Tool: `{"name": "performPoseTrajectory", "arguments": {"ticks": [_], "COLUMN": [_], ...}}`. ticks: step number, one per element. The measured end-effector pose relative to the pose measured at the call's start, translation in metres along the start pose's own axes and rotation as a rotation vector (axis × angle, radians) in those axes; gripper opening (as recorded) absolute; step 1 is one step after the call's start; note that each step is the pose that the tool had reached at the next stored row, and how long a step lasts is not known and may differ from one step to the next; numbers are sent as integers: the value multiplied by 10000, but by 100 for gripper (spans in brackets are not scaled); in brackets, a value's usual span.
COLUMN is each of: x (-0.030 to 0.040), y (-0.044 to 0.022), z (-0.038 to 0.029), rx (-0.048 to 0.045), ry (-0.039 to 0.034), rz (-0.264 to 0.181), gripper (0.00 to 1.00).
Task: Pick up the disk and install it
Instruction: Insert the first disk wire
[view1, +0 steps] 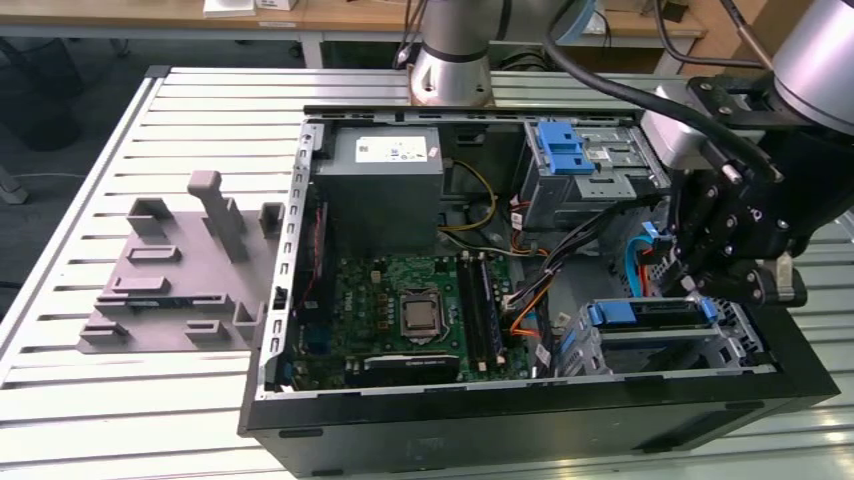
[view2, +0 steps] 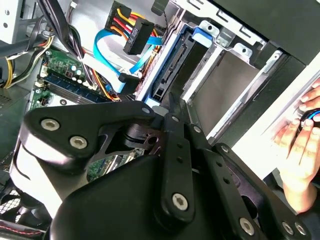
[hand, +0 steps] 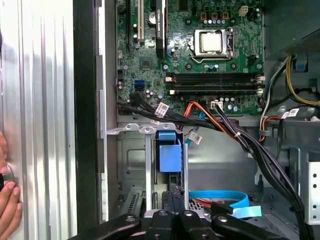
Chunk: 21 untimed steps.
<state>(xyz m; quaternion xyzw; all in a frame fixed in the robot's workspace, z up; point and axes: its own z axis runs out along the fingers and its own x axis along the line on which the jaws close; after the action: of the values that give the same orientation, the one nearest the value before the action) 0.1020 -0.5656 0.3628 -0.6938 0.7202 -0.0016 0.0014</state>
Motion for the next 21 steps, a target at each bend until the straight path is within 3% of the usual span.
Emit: {"name": "performPoseTrajectory", "arguments": {"ticks": [4, 8, 10, 21], "x": [-3, -6, -15, -126], "y": [-2, -14, -26, -125], "z": [-35, -38, -38, -37], "rx": [76, 262, 312, 326], "ry": [-4, -10, -12, -13], "rz": [0, -1, 0, 1], "gripper": [11, 11, 11, 11]}}
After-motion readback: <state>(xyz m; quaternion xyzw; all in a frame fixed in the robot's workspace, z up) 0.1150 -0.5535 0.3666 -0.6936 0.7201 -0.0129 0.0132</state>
